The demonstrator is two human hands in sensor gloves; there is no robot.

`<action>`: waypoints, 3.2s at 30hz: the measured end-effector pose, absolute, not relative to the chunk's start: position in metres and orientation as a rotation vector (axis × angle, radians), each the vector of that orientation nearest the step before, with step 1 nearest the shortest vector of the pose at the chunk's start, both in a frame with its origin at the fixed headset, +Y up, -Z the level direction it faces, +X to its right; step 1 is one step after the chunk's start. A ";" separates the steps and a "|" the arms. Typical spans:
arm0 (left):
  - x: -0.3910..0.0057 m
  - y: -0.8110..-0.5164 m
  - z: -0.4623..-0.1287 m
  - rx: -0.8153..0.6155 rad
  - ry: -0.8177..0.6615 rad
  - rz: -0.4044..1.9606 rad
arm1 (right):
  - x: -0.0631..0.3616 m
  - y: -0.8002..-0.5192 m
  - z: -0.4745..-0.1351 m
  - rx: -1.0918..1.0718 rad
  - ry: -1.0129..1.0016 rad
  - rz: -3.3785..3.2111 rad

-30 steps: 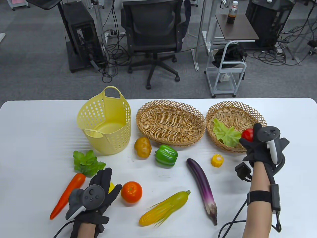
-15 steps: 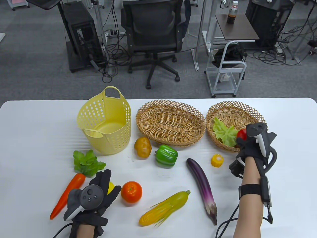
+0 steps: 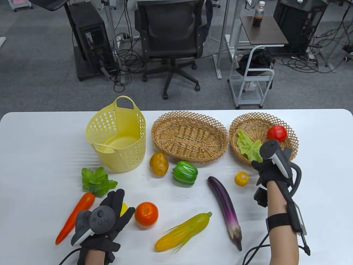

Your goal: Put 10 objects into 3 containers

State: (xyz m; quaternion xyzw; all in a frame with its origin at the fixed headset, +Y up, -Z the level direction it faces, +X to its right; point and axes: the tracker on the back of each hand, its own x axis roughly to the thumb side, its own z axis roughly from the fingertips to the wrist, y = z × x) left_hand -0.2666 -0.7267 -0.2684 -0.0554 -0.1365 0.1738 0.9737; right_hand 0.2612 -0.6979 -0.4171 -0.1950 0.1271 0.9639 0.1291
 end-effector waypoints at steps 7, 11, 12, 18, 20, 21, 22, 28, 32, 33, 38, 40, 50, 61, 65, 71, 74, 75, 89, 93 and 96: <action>-0.267 -0.727 -0.269 -0.122 -0.274 0.362 | 0.232 -0.715 -0.414 -0.400 0.690 2.795; -0.267 -0.726 -0.269 -0.125 -0.273 0.362 | 0.223 -0.728 -0.415 -0.390 0.739 2.837; -0.267 -0.726 -0.269 -0.124 -0.272 0.362 | 0.222 -0.732 -0.416 -0.394 0.756 2.844; -0.269 -0.724 -0.268 -0.084 -0.272 0.367 | 0.225 -0.757 -0.418 -0.405 0.773 2.849; -0.269 -0.724 -0.268 -0.085 -0.272 0.364 | 0.225 -0.762 -0.418 -0.397 0.731 2.850; -0.269 -0.724 -0.268 -0.087 -0.270 0.364 | 0.224 -0.763 -0.418 -0.413 0.656 2.872; -0.269 -0.724 -0.268 -0.088 -0.269 0.364 | 0.224 -0.764 -0.418 -0.430 0.602 2.885; -0.269 -0.724 -0.269 -0.090 -0.266 0.368 | 0.233 -0.759 -0.417 -0.389 0.520 2.796; -0.269 -0.724 -0.269 -0.092 -0.267 0.367 | 0.242 -0.746 -0.409 -0.350 0.429 2.727; -0.269 -0.724 -0.269 -0.091 -0.268 0.369 | 0.246 -0.740 -0.407 -0.360 0.391 2.713; -0.269 -0.724 -0.269 -0.093 -0.268 0.369 | 0.267 -0.716 -0.400 -0.486 0.299 2.602; -0.269 -0.724 -0.269 -0.091 -0.265 0.373 | 0.278 -0.706 -0.398 -0.478 0.292 2.499; -0.269 -0.725 -0.270 -0.103 -0.255 0.372 | 0.308 -0.689 -0.404 -0.588 0.134 2.268; -0.269 -0.725 -0.271 -0.112 -0.252 0.365 | 0.308 -0.719 -0.426 -0.830 0.130 2.362; -0.269 -0.726 -0.271 -0.117 -0.246 0.368 | 0.303 -0.730 -0.431 -0.841 0.169 2.392; -0.270 -0.728 -0.274 -0.133 -0.236 0.370 | 0.304 -0.738 -0.434 -0.828 0.192 2.362; -0.270 -0.728 -0.274 -0.131 -0.238 0.368 | 0.305 -0.740 -0.433 -0.828 0.189 2.354; -0.270 -0.728 -0.274 -0.130 -0.237 0.369 | 0.305 -0.740 -0.433 -0.825 0.193 2.355; -0.269 -0.731 -0.275 -0.145 -0.248 0.382 | 0.302 -0.730 -0.414 -0.733 0.117 2.399; -0.269 -0.732 -0.275 -0.144 -0.254 0.395 | 0.296 -0.716 -0.396 -0.659 0.119 2.487; -0.268 -0.731 -0.275 -0.140 -0.271 0.394 | 0.286 -0.708 -0.379 -0.588 0.121 2.567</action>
